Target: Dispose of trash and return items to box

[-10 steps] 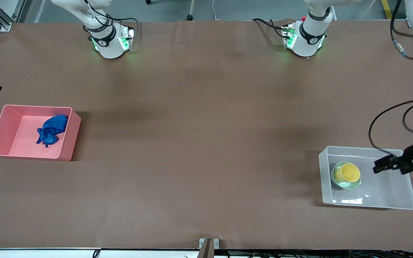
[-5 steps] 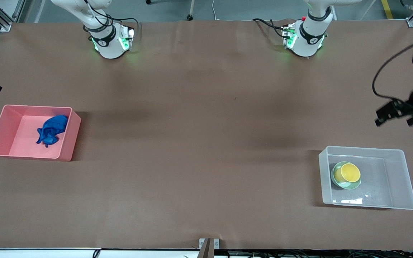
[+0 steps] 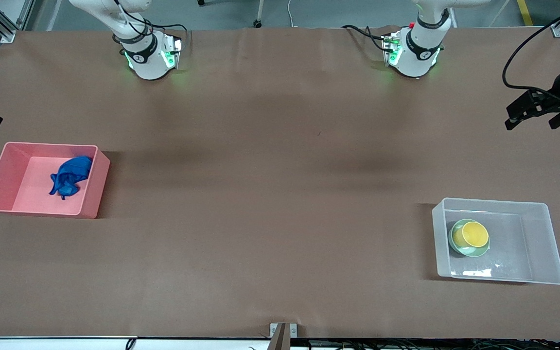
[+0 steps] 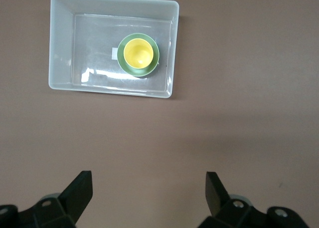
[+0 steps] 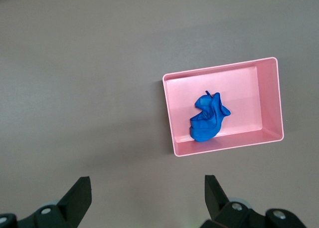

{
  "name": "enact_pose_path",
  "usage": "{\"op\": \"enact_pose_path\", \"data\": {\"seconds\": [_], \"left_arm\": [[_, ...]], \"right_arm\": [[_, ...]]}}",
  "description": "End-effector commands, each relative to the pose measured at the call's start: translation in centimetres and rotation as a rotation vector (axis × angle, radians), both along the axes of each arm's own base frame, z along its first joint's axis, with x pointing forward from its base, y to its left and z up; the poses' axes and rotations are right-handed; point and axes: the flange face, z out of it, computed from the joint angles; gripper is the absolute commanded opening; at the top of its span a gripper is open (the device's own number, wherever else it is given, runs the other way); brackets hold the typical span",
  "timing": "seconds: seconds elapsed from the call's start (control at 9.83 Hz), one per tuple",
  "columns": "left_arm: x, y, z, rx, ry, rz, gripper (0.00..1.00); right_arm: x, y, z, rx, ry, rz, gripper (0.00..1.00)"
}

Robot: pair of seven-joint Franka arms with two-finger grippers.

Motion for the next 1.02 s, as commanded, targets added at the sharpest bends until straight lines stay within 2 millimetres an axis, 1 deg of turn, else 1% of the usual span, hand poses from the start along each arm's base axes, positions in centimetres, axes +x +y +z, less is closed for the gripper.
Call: {"op": "enact_pose_path", "data": {"seconds": [0.0, 0.31, 0.41, 0.51, 0.92], "left_arm": [[3.4, -0.4, -0.4, 0.008, 0.061, -0.003, 1.0], [2.2, -0.5, -0.7, 0.006, 0.063, 0.002, 1.0], [1.9, -0.9, -0.3, 0.005, 0.054, 0.008, 1.0], [1.4, -0.9, -0.4, 0.007, 0.059, 0.006, 1.0], [1.0, -1.6, -0.4, 0.006, 0.061, -0.008, 1.0]], "right_arm": [[-0.2, -0.2, 0.3, -0.008, 0.003, 0.007, 1.0], [-0.2, -0.2, 0.3, -0.008, 0.003, 0.007, 1.0], [-0.2, -0.2, 0.3, -0.008, 0.003, 0.007, 1.0], [-0.2, -0.2, 0.3, -0.008, 0.003, 0.007, 1.0], [-0.2, -0.2, 0.3, -0.008, 0.003, 0.007, 1.0]]}}
